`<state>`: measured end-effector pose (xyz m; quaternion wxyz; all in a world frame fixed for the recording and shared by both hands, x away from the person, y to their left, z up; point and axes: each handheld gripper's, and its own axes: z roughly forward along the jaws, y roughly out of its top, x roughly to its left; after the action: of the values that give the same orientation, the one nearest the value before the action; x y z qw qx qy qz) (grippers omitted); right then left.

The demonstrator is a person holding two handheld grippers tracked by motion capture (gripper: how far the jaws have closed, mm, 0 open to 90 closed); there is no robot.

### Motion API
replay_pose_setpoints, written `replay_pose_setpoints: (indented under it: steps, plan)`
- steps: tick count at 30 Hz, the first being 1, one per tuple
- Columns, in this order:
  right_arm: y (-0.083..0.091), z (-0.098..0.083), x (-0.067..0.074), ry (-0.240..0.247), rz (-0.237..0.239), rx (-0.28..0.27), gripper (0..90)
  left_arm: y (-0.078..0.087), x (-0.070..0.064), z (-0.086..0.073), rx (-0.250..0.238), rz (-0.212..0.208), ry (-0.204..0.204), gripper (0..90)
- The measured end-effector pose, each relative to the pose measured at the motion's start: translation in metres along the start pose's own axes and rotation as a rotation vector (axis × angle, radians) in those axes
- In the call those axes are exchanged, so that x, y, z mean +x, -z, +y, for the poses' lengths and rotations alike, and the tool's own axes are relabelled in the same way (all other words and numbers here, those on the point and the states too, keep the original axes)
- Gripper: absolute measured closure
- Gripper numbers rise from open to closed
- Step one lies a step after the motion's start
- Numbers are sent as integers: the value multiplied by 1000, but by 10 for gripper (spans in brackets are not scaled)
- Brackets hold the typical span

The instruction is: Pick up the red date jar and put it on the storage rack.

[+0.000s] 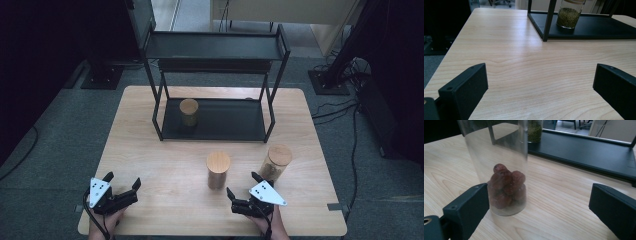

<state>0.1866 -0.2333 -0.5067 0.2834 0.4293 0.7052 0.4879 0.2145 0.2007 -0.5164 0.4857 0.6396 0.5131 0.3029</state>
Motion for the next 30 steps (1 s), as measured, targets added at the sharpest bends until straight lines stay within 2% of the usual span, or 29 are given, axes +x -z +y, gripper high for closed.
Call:
replay_pose_setpoints:
  steps: [21,30]
  plan:
    - [-23,9,20,16,49,3,34,0,0,0,0,-7,-1,0]
    - [-32,15,26,18,59,-3,84,0,0,0,0,-9,0,0]
